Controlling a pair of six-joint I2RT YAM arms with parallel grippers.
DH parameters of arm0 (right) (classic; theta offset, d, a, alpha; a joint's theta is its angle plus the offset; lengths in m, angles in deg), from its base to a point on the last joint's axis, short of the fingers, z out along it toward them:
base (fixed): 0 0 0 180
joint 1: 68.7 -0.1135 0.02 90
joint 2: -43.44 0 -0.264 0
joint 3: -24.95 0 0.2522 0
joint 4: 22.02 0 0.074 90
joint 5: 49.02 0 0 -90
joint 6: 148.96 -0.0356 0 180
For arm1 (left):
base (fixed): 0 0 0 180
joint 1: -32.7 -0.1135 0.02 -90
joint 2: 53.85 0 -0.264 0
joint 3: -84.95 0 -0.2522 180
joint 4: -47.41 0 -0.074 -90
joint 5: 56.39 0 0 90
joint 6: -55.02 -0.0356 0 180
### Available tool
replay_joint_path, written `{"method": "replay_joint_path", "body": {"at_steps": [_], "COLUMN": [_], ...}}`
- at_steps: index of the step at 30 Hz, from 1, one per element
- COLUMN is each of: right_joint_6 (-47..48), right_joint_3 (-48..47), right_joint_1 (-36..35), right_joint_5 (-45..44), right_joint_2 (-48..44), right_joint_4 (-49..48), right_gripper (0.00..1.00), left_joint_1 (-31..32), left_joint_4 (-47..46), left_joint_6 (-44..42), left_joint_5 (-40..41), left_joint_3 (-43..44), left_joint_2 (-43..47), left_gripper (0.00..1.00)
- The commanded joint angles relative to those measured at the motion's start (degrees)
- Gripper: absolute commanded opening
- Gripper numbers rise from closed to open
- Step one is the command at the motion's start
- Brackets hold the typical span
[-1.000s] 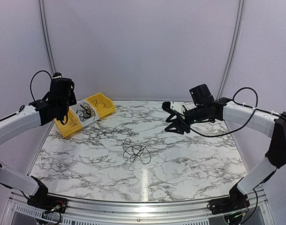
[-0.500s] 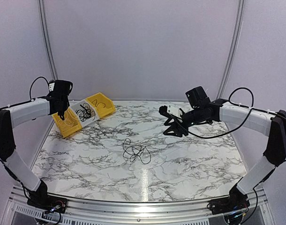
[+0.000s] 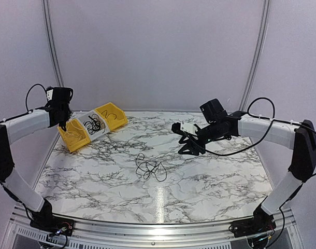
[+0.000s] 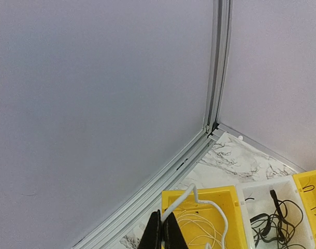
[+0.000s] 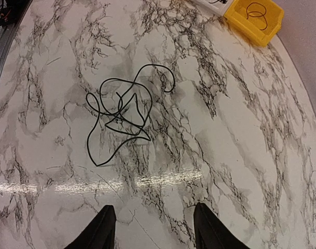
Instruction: Untangle the cables
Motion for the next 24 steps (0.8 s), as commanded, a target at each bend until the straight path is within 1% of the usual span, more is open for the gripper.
{"method": "replay_joint_path", "body": {"at_steps": [1,5,10,17,22,24], "right_joint_6": [0.65,0.74,0.85,1.12,1.22,1.28], "right_joint_3": [-1.07,-1.05,-1.42,-1.34,-1.43,-1.53], "right_joint_1": [-1.15,-1.49,-1.68,-1.77,-1.82,-1.92], "right_joint_5": [-1.22,-1.52,-1.7,-1.99,-2.0,-1.97], "right_joint_2": [0.72,0.88,1.22,1.06,1.62,1.87], "right_joint_4": [1.29,1.41,1.93,1.94,2.38,2.51], "right_gripper": [0.52,0.52,0.52,0.52,0.52,0.52], "left_joint_1": [0.0,0.0,0.0,-0.08,-0.49,-0.89], "left_joint_4": [-3.82,-5.45,-5.49,-5.28,-5.86,-6.88], "left_joint_6": [-0.98,-2.32,-2.27,-0.87,-0.89,-0.73], "left_joint_5": [1.0,2.07,0.12,-3.01,-0.72,-0.73], "left_joint_3": [-1.66,-2.97,-2.69,-0.3,2.17,2.73], "left_joint_2": [5.77,7.18,4.36,-3.99,-11.62,-13.31], "left_gripper": [0.0,0.0,0.0,0.0,0.0,0.0]}}
